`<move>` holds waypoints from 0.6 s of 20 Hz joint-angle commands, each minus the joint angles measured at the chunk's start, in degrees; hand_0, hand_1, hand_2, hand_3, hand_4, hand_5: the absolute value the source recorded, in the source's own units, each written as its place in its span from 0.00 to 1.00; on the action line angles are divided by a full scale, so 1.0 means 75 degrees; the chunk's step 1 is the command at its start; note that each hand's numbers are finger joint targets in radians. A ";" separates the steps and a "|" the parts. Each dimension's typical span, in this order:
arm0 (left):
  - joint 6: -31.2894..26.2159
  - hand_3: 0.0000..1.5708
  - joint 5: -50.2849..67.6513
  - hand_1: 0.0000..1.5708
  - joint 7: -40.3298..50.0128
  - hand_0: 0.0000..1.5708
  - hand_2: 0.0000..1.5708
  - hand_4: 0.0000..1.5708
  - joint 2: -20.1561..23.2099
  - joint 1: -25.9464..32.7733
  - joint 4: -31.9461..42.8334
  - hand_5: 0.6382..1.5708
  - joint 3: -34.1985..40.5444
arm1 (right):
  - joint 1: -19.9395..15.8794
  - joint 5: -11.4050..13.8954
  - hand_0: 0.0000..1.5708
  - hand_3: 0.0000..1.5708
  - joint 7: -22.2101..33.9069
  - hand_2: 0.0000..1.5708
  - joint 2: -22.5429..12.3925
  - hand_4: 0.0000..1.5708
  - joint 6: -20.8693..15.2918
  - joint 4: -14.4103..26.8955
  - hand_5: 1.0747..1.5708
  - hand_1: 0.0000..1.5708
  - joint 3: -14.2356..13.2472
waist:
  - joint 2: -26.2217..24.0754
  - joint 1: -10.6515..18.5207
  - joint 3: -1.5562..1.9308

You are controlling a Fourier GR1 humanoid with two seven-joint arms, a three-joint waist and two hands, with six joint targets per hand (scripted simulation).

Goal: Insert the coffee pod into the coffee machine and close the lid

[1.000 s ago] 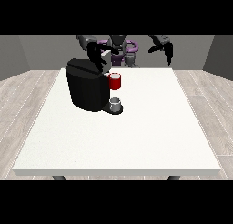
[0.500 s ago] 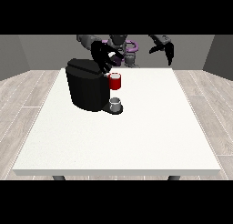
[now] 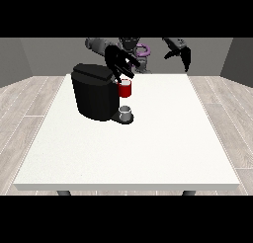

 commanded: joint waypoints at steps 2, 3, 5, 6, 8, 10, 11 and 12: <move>-0.0101 0.00 -0.0019 0.00 -0.0092 0.00 0.00 0.23 -0.0038 -0.0230 0.0008 1.00 -0.0139 | -0.0882 -0.0184 0.00 0.00 -0.0833 0.00 0.0578 0.00 0.0088 -0.0470 1.00 0.00 0.0278 | 0.0297 0.0962 -0.0286; -0.0072 0.00 -0.0041 0.00 0.0053 0.00 0.00 0.25 -0.0165 -0.0370 -0.0028 1.00 -0.0254 | -0.1032 -0.0289 0.00 0.00 -0.0498 0.00 0.0709 0.00 0.0132 -0.0445 1.00 0.00 0.0266 | 0.0148 0.1144 -0.0286; -0.0215 0.00 0.0070 0.00 -0.0043 0.00 0.00 0.27 -0.0077 -0.0284 0.0113 1.00 -0.0170 | -0.0985 -0.0340 0.00 0.00 -0.0374 0.00 0.0506 0.00 0.0306 -0.0633 1.00 0.00 0.0186 | 0.0205 0.1191 -0.0291; -0.0225 0.00 0.0101 0.00 -0.0031 0.00 0.00 0.24 -0.0092 -0.0436 0.0178 1.00 -0.0152 | -0.1092 -0.0407 0.00 0.00 -0.0337 0.00 0.0395 0.00 0.0416 -0.0712 1.00 0.00 0.0109 | 0.0374 0.1182 -0.0289; -0.0341 0.00 0.0153 0.00 -0.0071 0.00 0.00 0.22 -0.0119 -0.0594 0.0041 1.00 -0.0242 | -0.1027 -0.0375 0.00 0.00 -0.0197 0.00 0.0438 0.00 0.0150 -0.0791 1.00 0.00 -0.0037 | 0.0492 0.1516 -0.0281; -0.0304 0.00 -0.0013 0.00 -0.0103 0.00 0.00 0.00 -0.0226 -0.0795 0.0012 1.00 -0.0463 | -0.1103 -0.0278 0.00 0.00 -0.0112 0.00 0.0502 0.00 0.0026 -0.0931 1.00 0.00 0.0010 | 0.0764 0.1667 -0.0281; -0.0282 0.00 0.0090 0.00 -0.0172 0.00 0.00 0.14 -0.0106 -0.0871 0.0142 1.00 -0.0222 | -0.1251 -0.0340 0.00 0.00 -0.0291 0.00 0.0490 0.00 -0.0002 -0.1002 1.00 0.00 -0.0053 | 0.0994 0.1561 -0.0289; -0.0262 0.00 0.0029 0.00 -0.0130 0.00 0.00 0.13 -0.0109 -0.0895 0.0003 1.00 -0.0294 | -0.1246 -0.0381 0.00 0.00 -0.0496 0.00 0.0539 0.00 0.0042 -0.0904 1.00 0.00 -0.0047 | 0.0960 0.1523 -0.0287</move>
